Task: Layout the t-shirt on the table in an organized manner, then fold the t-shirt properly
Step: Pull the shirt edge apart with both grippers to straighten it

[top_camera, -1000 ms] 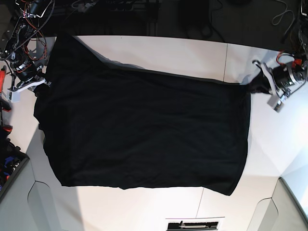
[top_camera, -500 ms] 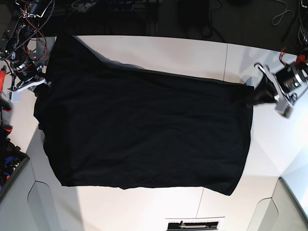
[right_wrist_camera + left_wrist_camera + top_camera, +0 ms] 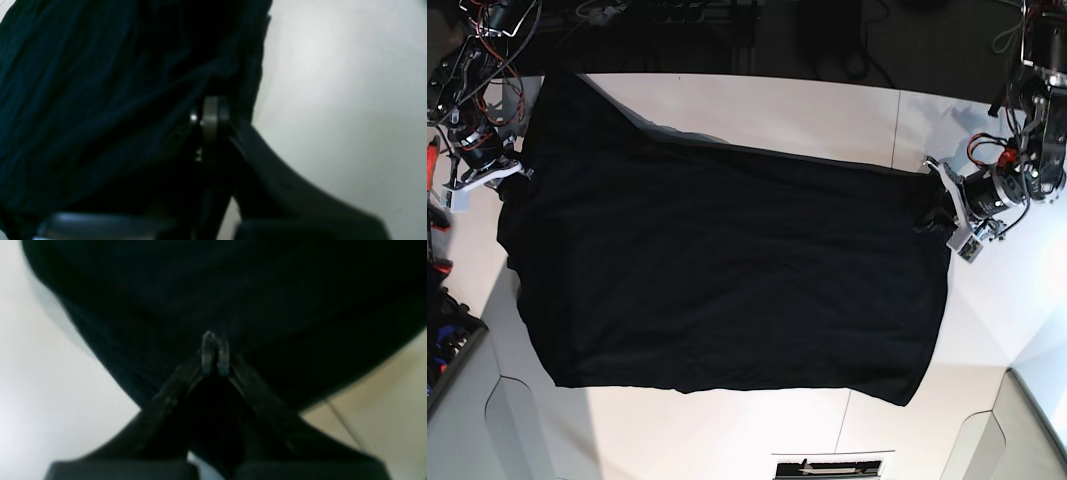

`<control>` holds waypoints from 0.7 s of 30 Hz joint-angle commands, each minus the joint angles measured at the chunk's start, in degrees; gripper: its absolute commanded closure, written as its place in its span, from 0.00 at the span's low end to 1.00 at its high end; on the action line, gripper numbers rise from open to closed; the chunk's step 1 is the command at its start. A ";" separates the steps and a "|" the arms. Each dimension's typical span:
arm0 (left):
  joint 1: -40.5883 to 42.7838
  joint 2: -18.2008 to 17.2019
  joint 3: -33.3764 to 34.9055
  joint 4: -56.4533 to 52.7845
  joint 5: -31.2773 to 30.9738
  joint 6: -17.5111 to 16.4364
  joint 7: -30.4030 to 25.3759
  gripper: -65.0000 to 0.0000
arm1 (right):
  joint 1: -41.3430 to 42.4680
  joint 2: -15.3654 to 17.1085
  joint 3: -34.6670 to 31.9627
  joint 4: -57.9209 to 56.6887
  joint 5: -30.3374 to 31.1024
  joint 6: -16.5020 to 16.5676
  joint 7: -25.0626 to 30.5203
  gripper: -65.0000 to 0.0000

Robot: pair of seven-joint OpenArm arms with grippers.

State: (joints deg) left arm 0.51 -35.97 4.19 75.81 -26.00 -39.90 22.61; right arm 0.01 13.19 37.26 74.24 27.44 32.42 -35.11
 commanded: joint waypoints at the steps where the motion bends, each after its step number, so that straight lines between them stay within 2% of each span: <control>1: -2.08 -1.36 -0.20 -0.33 -0.66 -0.10 -1.40 1.00 | 0.42 0.76 0.11 0.55 -0.90 -0.09 -0.74 1.00; 4: -2.34 -1.55 -0.04 -0.98 -0.76 -0.10 0.96 1.00 | 0.44 0.74 0.11 0.55 -0.92 -0.09 -0.74 1.00; 7: -0.98 -2.75 -0.02 -0.07 -4.74 -0.10 4.52 1.00 | 0.44 0.76 0.11 0.55 -0.92 -0.11 -0.72 1.00; 10: 2.73 -4.44 -0.02 3.06 -7.63 -0.10 4.70 1.00 | 0.44 0.79 0.11 0.55 -2.12 -0.11 -0.72 1.00; 17: 12.13 -7.61 -0.02 15.85 -7.91 -0.10 4.85 1.00 | 0.46 0.79 0.11 0.55 -1.97 -0.11 0.61 1.00; 21: 16.96 -10.01 -0.04 21.53 -10.10 -0.10 4.90 1.00 | 0.46 0.79 0.11 0.55 -2.64 -0.11 0.59 1.00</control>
State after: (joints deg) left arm 17.85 -44.95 4.75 96.57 -35.35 -39.48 28.27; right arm 0.12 13.17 37.26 74.24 25.63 32.40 -34.06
